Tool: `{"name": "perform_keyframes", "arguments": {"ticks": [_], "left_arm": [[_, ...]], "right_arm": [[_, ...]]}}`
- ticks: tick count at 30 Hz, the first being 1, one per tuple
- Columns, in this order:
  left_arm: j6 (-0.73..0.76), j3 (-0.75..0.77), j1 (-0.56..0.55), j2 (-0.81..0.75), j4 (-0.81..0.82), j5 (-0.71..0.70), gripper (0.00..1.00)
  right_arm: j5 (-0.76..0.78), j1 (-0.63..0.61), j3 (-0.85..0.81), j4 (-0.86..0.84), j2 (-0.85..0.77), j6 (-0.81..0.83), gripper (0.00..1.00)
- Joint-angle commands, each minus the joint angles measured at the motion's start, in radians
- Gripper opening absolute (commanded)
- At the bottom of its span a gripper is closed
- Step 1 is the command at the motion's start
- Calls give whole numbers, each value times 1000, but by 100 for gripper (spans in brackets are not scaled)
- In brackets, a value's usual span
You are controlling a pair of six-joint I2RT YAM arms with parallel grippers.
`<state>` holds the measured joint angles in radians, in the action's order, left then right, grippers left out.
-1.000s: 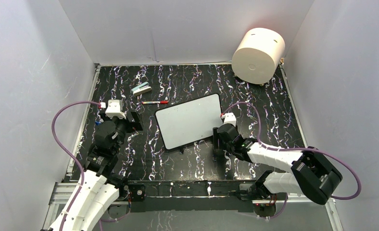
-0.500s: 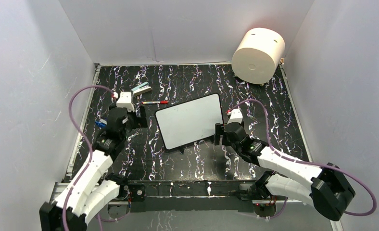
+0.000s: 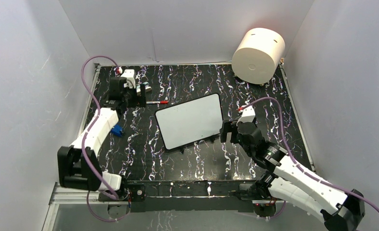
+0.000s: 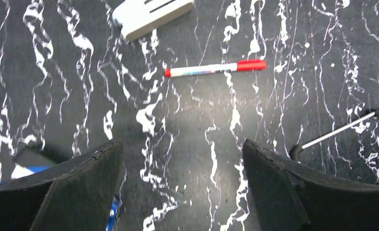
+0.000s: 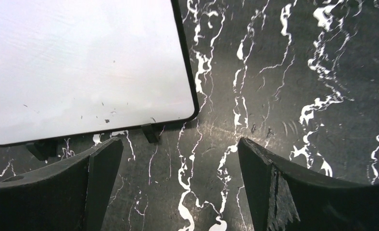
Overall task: Write a sentence on the whiteboard
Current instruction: Pick up the whiteboard marker at the center of the board.
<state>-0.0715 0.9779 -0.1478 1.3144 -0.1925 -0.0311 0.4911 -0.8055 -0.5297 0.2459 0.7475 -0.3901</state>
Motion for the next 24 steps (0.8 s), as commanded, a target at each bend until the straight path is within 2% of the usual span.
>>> {"name": "perform_keyframes", "arguments": {"ticks": [1,7,13,24], "left_arm": [[83,146,20,125,-48,138,89],[203,285,30,311,-61,226,86],[332,445,30,494,-135,335,86],[511,571,27,674,-243,450,81]], "right_arm": [[56,0,-65,32,-72,40,99],[94,-1,-61,16,-157,57,99],[100,-1,-64,8,-175,77,99],[94,0,-93,5,-134,104,99]]}}
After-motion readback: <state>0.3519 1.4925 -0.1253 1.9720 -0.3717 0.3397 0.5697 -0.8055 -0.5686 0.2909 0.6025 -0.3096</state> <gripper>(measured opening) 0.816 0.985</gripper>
